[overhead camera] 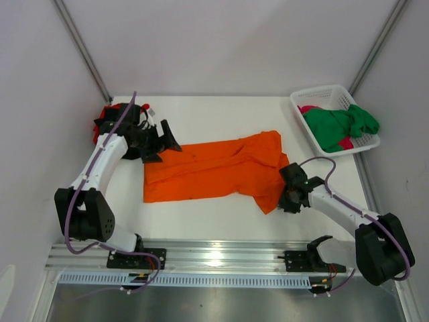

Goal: Fold and stack the t-shirts
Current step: Grap the side of the flattened tshirt closest away from the robot with both arms

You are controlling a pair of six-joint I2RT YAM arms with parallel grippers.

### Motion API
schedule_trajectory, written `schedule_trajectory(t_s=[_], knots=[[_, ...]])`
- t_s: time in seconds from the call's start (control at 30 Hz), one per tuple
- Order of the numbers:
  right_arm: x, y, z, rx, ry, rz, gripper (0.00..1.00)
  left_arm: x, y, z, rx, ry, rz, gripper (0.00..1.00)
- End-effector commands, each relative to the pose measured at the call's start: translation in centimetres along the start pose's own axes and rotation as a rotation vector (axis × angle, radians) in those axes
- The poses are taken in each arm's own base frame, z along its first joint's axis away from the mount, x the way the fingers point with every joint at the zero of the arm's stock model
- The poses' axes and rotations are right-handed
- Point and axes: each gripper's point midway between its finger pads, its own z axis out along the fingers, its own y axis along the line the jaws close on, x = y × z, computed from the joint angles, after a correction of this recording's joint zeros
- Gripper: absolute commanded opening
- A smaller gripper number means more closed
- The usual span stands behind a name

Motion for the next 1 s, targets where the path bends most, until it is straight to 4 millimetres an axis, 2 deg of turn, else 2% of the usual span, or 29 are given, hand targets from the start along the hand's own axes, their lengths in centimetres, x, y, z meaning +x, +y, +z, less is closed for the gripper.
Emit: schedule_trajectory(t_s=[0.0,0.17,0.27,0.63,0.97], knots=[[-0.2,1.6,0.5,-0.061,-0.009,0.022,0.30,0.2,-0.6,-0.5,0.023,-0.019,0.021,0.99],[-0.8,3.7,0.9,-0.160,-0.026,0.028,0.30,0.6,-0.3,-0.4,0.016,-0.015,0.018,1.00],[-0.6,4.2,1.0,-0.194,-0.023,0.033,0.31,0.8,-0.1,-0.5,0.008,-0.016,0.022,0.99],[0.6,3.6,1.5,-0.199,0.010,0.058,0.30,0.7,-0.2,-0.9,0.000,-0.024,0.033,0.99],[1.3,2.2,0.0,-0.160,0.029,0.054,0.31,0.7,0.0,-1.2,-0.014,-0.024,0.040,0.99]])
